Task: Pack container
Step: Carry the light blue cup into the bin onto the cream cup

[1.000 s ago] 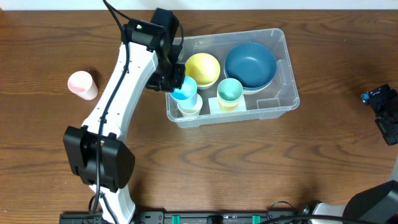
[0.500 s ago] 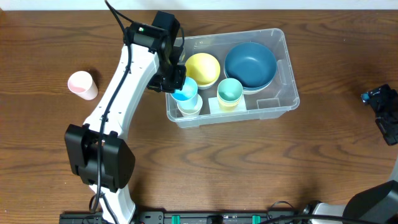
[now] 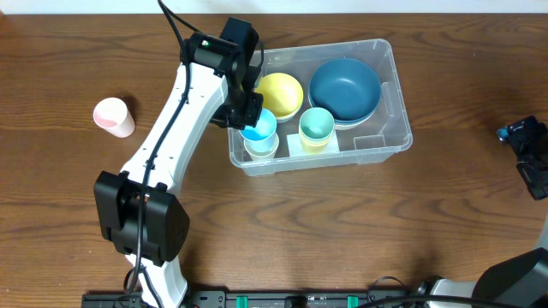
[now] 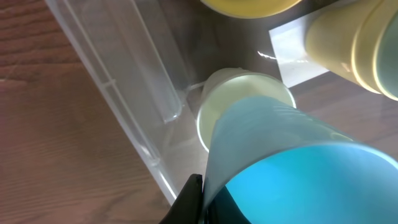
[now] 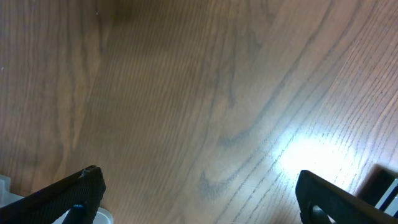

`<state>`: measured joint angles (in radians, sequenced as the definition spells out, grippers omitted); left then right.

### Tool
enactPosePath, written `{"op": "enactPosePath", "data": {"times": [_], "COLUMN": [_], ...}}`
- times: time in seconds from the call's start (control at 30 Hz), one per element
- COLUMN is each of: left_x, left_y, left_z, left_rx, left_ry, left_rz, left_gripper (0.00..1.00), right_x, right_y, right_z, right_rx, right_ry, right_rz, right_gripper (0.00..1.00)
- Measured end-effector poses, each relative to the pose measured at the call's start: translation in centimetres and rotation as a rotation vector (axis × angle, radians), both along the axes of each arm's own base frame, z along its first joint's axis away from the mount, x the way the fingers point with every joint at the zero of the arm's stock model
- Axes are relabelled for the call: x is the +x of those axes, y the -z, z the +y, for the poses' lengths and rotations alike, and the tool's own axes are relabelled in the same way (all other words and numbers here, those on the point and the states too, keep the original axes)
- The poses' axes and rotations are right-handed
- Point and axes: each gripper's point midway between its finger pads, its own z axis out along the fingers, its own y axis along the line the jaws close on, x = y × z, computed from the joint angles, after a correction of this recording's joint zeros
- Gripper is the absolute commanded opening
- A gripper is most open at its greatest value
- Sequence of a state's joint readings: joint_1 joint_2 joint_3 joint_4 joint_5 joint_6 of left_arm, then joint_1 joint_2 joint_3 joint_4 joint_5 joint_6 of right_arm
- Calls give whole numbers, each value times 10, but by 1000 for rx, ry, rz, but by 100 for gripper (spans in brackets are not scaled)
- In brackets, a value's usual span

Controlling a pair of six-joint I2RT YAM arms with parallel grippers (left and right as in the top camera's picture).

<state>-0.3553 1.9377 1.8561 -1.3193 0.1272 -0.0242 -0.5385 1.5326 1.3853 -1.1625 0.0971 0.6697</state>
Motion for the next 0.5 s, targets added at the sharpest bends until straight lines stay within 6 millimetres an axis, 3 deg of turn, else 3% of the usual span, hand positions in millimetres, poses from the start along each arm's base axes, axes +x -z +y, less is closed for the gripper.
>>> {"op": "enactPosePath", "data": {"times": [0.37,0.5], "left_x": [0,-1], "left_y": [0,0], "left_z": [1,0], "left_rx": [8,9], "left_ry": [3,12], "left_rz": [-3,-3], "left_gripper": [6,17], "right_x": [0,0], "right_y": [0,0], "right_z": [0,0], "right_rx": [0,0], "right_ry": [0,0], "right_rz": [0,0], "right_gripper": [99,99]}}
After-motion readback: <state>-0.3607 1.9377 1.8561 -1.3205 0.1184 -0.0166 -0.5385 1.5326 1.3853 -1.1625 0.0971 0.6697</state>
